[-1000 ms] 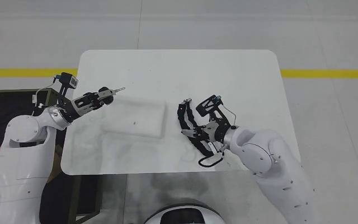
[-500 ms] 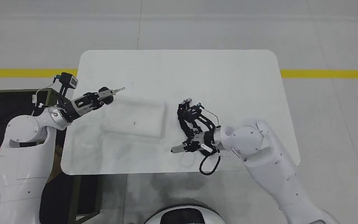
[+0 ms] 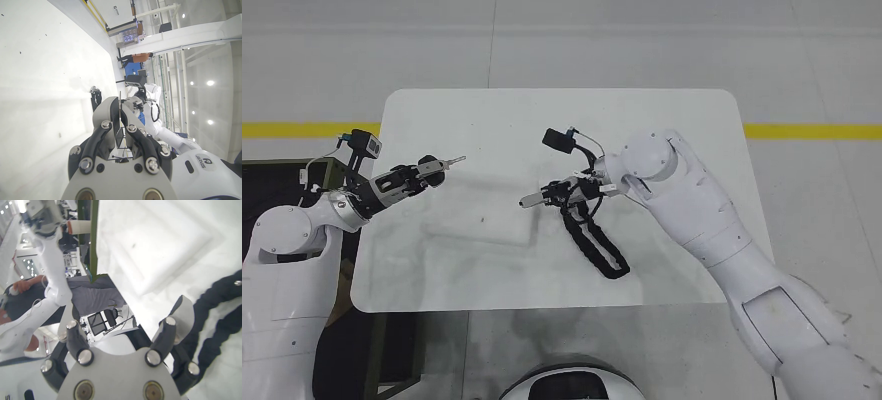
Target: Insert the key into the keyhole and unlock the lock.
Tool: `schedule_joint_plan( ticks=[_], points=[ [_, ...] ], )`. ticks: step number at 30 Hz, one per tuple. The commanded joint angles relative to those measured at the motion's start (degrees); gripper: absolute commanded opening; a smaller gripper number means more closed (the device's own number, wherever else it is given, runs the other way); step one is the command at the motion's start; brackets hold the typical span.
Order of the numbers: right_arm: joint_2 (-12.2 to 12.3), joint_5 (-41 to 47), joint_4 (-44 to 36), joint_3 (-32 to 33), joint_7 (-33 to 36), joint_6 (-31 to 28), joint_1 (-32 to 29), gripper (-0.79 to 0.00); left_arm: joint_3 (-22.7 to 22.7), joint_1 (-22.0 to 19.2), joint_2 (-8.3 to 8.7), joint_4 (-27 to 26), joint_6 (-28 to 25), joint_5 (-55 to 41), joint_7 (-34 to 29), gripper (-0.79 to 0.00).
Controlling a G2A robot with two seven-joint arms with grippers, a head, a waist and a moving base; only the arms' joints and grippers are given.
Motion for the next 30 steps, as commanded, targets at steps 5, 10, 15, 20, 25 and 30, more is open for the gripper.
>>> schedule_joint_plan(
  ticks=[5, 10, 15, 20, 25, 30],
  points=[
    [-1.7, -9.1, 4.2, -1.4, -3.9, 3.7, 0.7, -0.049, 0.0, 0.0, 0.0, 0.0, 0.0, 0.0, 0.0, -0.785],
    [-2.5, -15.0, 5.1, -0.9, -4.6, 6.4, 0.6, -0.065, 0.0, 0.0, 0.0, 0.0, 0.0, 0.0, 0.0, -0.785],
    [-3.4, -19.4, 5.7, -0.3, -4.5, 8.2, 0.2, -0.12, 0.0, 0.0, 0.0, 0.0, 0.0, 0.0, 0.0, -0.785],
    [-4.7, -23.0, 6.5, 0.0, -4.9, 9.8, 0.1, -0.212, 0.0, 0.0, 0.0, 0.0, 0.0, 0.0, 0.0, -0.785],
    [-5.8, -26.2, 7.6, 0.7, -5.3, 11.3, -0.2, -0.428, 0.0, 0.0, 0.0, 0.0, 0.0, 0.0, 0.0, -0.785],
    [-7.2, -30.6, 8.6, 0.1, -5.2, 12.8, -0.5, -0.606, 0.0, 0.0, 0.0, 0.0, 0.0, 0.0, 0.0, -0.785]
  ],
)
